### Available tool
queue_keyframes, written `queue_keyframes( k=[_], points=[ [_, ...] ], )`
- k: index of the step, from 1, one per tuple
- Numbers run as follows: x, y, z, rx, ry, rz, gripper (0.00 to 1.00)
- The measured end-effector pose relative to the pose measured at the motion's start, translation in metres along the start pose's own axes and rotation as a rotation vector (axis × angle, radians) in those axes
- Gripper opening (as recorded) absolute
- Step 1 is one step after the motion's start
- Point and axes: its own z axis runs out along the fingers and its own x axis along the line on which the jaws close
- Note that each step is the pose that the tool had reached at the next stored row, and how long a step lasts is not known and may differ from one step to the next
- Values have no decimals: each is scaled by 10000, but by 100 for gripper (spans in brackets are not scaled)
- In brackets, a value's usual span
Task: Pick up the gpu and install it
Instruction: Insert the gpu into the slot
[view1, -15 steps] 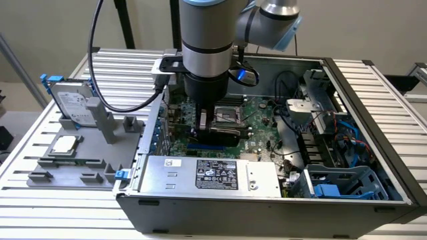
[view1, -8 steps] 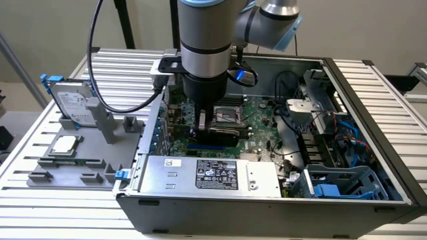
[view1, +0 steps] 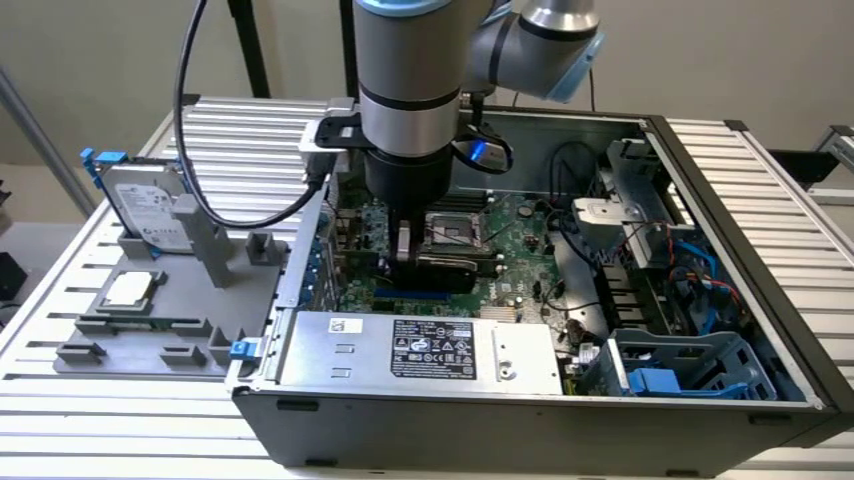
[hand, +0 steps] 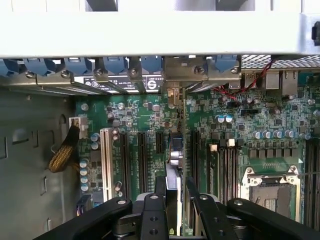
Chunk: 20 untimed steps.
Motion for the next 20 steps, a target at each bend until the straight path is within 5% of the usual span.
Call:
queue_keyframes(
  k=[20],
  points=[
    [-27,18,88,-1,3,-5,0]
  ],
)
